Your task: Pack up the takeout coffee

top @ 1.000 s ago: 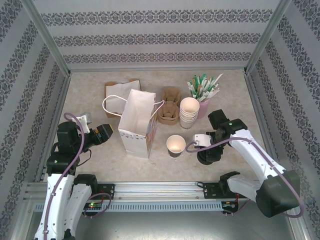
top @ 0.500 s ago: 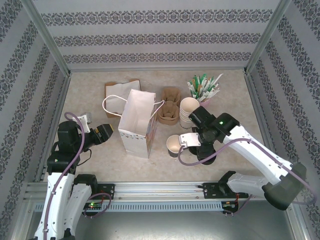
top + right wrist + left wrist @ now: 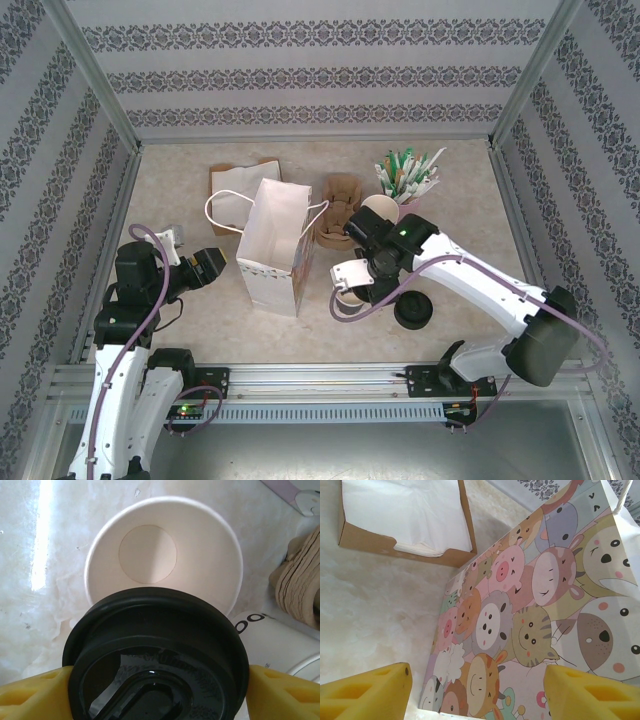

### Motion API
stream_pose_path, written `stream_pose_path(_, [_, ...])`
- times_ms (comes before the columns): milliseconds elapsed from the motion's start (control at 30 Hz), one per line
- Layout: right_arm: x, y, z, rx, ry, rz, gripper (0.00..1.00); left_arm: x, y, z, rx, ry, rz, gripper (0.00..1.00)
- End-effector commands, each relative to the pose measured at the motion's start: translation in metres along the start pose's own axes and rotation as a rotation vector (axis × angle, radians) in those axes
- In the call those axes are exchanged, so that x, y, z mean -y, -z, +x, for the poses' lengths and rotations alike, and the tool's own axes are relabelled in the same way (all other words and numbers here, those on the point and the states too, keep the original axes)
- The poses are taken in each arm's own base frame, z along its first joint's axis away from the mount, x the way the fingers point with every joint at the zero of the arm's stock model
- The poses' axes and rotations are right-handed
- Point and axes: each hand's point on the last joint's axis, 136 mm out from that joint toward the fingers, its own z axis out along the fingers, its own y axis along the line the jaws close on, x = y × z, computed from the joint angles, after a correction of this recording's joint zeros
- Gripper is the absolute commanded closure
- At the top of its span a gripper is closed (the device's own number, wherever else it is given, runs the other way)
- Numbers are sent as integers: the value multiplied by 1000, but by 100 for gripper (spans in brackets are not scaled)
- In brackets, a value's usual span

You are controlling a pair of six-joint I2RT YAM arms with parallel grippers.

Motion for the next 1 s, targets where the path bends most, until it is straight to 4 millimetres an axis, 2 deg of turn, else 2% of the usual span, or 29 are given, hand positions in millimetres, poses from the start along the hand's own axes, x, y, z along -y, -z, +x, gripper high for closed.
stream_pose_path(0, [6, 1, -15, 36, 35, -5, 19, -1, 0, -5, 21, -30, -6, 29])
stream_pose_path(200, [10, -3, -28, 62, 54, -42, 20, -2, 0, -5, 21, -29, -9, 29])
stream_pose_path(467, [0, -3, -38, 88, 70, -95, 18, -3, -1, -4, 18, -27, -12, 29])
stream_pose_path(967, [1, -12, -38, 54, 84, -117, 17, -2, 0, -5, 20, -28, -12, 29])
